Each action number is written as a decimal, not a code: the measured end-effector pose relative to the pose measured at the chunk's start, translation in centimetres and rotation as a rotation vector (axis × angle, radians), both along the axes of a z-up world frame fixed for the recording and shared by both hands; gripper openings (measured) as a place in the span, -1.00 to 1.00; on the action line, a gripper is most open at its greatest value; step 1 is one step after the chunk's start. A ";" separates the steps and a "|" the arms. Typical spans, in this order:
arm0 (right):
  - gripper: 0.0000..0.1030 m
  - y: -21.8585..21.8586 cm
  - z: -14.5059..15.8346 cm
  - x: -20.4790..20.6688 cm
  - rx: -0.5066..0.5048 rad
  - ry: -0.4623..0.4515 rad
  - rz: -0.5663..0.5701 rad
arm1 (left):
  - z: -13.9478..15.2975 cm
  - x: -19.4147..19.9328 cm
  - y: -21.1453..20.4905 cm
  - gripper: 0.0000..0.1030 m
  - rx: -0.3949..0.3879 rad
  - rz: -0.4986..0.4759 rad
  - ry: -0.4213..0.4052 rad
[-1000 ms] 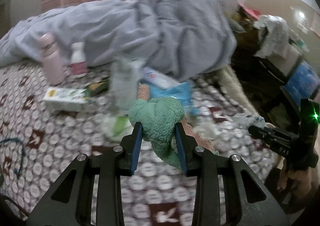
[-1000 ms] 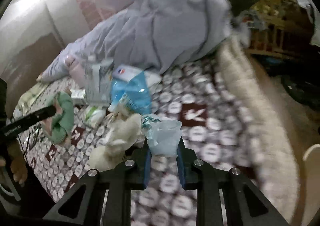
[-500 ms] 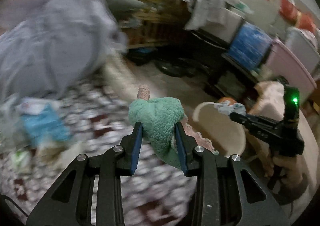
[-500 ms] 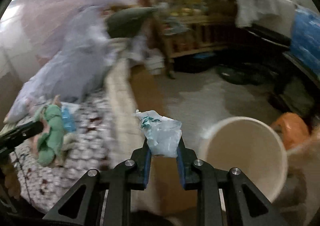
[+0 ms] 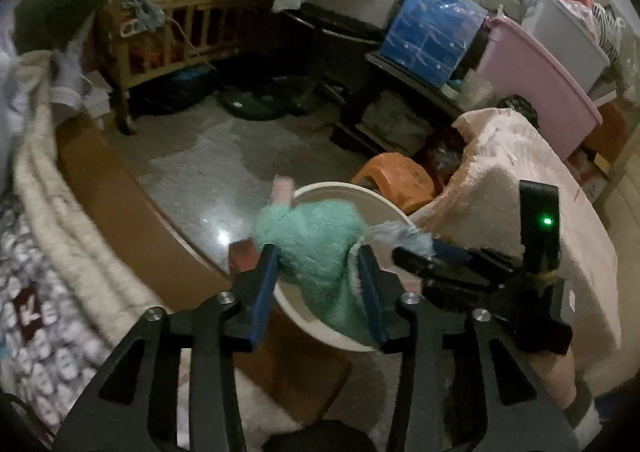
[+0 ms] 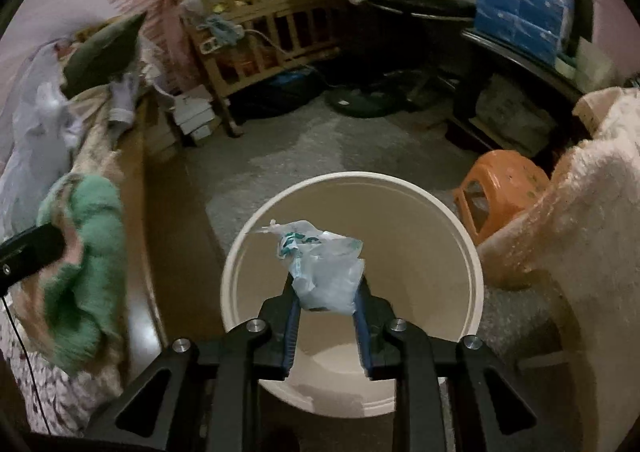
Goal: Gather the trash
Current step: 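Carry the green cloth and tissue to the white bucket and release both, then return both tools to the trash on the bed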
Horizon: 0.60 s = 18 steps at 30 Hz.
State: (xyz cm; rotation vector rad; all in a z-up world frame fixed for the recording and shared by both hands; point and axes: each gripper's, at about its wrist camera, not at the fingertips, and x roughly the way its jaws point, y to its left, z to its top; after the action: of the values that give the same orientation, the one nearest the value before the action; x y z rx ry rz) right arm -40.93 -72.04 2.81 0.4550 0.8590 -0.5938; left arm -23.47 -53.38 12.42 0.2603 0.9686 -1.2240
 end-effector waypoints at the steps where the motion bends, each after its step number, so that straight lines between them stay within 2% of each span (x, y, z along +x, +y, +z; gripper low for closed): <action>1: 0.20 -0.1 0.0 -0.1 0.003 -0.012 -0.007 | -0.3 0.2 -0.2 -0.14 -0.004 0.003 0.017; 3: 0.24 -0.2 -0.2 0.0 0.012 -0.031 -0.012 | -0.4 0.5 -0.2 -0.04 -0.009 0.016 0.039; 6: 0.24 0.1 -0.6 0.5 0.023 -0.011 -0.002 | -0.5 1.2 0.6 -0.03 0.004 0.038 0.046; 18: 0.24 3.6 -1.3 2.9 0.047 0.000 0.078 | 0.9 2.8 8.4 -0.03 0.034 0.217 -0.126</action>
State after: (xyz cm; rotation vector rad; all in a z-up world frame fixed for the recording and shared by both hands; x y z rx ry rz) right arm -38.00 -68.48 1.53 0.4621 0.8885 -0.5028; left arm -20.64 -44.94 13.33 0.2491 0.8843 -0.9817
